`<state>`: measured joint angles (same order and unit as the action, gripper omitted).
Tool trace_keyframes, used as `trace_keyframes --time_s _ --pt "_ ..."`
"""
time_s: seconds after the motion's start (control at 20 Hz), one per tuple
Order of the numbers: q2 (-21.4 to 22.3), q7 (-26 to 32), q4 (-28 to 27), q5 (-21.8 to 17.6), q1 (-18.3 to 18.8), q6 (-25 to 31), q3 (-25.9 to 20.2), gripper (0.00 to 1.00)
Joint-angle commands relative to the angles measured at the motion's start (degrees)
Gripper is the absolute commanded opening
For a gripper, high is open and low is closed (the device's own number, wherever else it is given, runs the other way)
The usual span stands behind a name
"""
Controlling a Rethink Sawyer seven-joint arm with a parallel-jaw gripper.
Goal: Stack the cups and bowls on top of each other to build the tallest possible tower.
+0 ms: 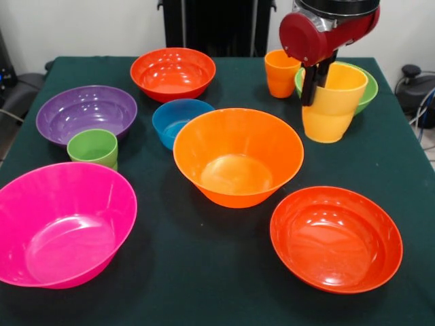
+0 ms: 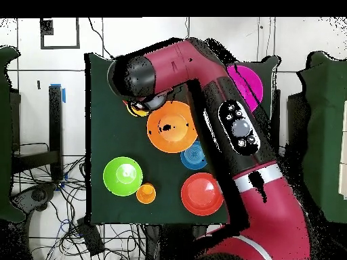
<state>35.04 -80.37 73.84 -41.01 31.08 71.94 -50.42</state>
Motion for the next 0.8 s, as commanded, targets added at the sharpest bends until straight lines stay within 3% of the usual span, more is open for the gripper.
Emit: trace_keyframes --time_s 0.05,0.8 --pt "-4.3 21.3 -4.9 -5.9 -0.1 0.9 2.4 0.0" --pt "-6.3 24.6 -6.4 -6.8 0.1 0.6 3.2 0.0"
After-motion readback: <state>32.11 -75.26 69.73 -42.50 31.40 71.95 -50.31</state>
